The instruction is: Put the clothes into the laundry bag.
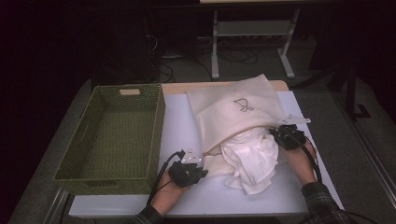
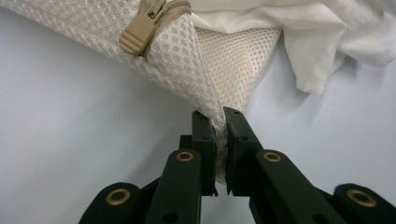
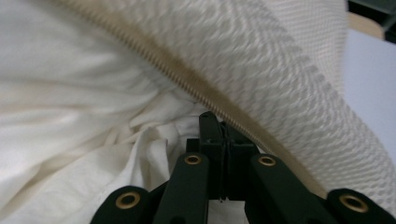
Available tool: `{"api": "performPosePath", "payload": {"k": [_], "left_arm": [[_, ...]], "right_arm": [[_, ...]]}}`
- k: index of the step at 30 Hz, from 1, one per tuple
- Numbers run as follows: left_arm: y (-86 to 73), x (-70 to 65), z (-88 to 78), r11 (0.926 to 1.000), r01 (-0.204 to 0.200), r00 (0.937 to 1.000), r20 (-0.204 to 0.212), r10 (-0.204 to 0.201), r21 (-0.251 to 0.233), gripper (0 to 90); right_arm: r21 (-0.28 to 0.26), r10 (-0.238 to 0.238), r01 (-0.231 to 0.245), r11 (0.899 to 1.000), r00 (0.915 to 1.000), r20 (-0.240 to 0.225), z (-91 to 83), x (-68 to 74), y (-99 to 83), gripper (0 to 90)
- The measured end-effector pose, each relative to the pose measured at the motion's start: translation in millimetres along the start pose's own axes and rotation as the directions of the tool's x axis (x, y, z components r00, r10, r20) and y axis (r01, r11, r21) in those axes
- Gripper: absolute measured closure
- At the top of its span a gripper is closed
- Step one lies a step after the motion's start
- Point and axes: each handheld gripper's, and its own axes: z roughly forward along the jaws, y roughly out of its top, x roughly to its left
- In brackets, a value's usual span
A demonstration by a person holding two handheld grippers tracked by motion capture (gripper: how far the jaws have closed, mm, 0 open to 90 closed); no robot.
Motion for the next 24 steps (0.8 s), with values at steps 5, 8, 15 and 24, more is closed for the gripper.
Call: {"api": "performPosePath", "payload": {"k": [5,8,15,24], "left_arm": [[-0.9,2.2,-1.3,1.0,0.005,1.0,0.005,-0.005,0.002,83.9],[-0.9,1.9,-1.3,1.0,0.002,1.0,0.005,-0.002,0.002,83.8],[-1.0,1.8,-0.8,1.0,0.0,1.0,0.004,0.0,0.004,83.3],[-0.8,1.3,-1.2,1.0,0.0,1.0,0.003,0.0,0.006,83.1]], "right_arm": [[0.0,0.021,-0.021,1.0,0.9979,0.061,11.1,-4.0,5.9,88.4],[0.002,0.036,-0.036,0.999,0.9988,0.034,15.1,-8.3,4.9,86.4],[-0.009,0.041,-0.042,0.999,0.9953,-0.088,-6.7,-15.9,-1.8,69.4],[-0.02,0.03,-0.034,0.999,0.9842,-0.174,-54.6,-14.7,-16.5,51.1]]}}
